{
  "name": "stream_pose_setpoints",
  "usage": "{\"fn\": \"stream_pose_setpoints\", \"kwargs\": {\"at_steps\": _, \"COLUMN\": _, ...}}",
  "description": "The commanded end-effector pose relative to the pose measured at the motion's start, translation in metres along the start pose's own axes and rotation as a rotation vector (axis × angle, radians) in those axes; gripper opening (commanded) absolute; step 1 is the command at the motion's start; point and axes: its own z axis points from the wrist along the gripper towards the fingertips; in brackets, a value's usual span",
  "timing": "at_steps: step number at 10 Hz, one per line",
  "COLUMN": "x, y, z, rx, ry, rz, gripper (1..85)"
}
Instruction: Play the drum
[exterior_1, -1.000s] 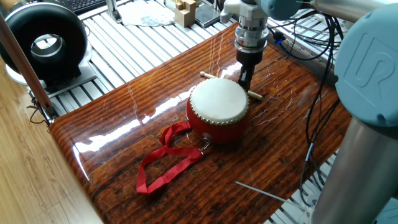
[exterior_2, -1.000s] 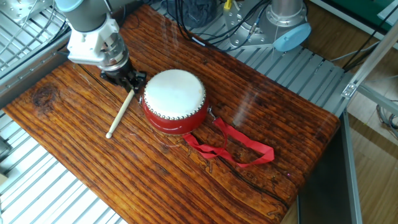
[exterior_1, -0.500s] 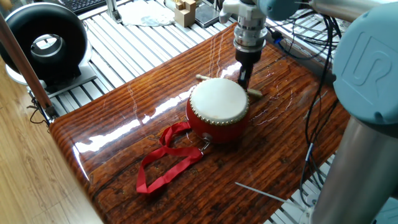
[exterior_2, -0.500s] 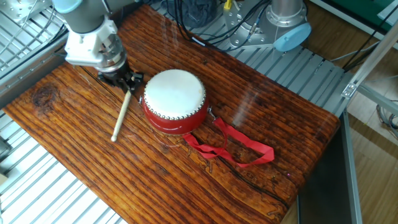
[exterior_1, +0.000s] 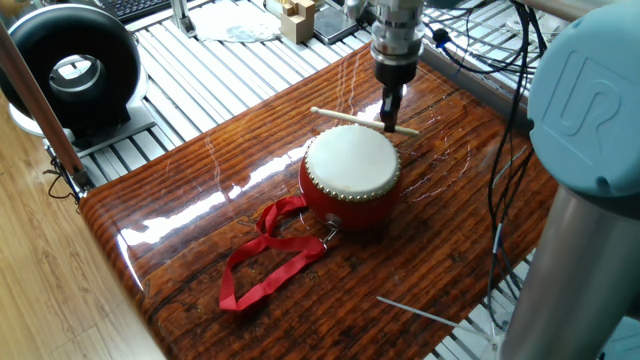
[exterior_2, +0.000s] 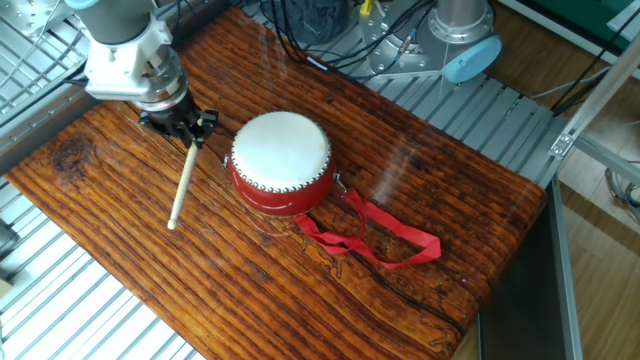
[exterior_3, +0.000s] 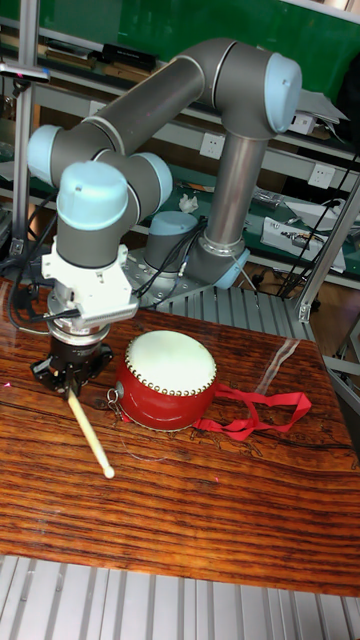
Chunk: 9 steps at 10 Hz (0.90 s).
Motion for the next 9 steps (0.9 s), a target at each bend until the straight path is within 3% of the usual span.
{"fn": "stream_pose_setpoints", "kwargs": {"at_steps": 1, "x": -0.022, "y": -0.008, "z": -0.018, "rx": 0.033, "ry": -0.028, "rz": -0.123, "gripper": 1.0}}
{"fn": "stream_pose_setpoints", "kwargs": {"at_steps": 4, "x": -0.038, "y": -0.015, "z": -0.023, "rx": 0.078, "ry": -0.052, "rz": -0.291, "gripper": 1.0}}
{"fn": "stream_pose_setpoints", "kwargs": {"at_steps": 7, "x": -0.052, "y": -0.022, "z": -0.023, "rx": 0.115, "ry": -0.095, "rz": -0.391, "gripper": 1.0}}
{"fn": "stream_pose_setpoints", "kwargs": {"at_steps": 9, "x": -0.055, "y": -0.025, "z": -0.024, "rx": 0.131, "ry": -0.102, "rz": -0.456, "gripper": 1.0}}
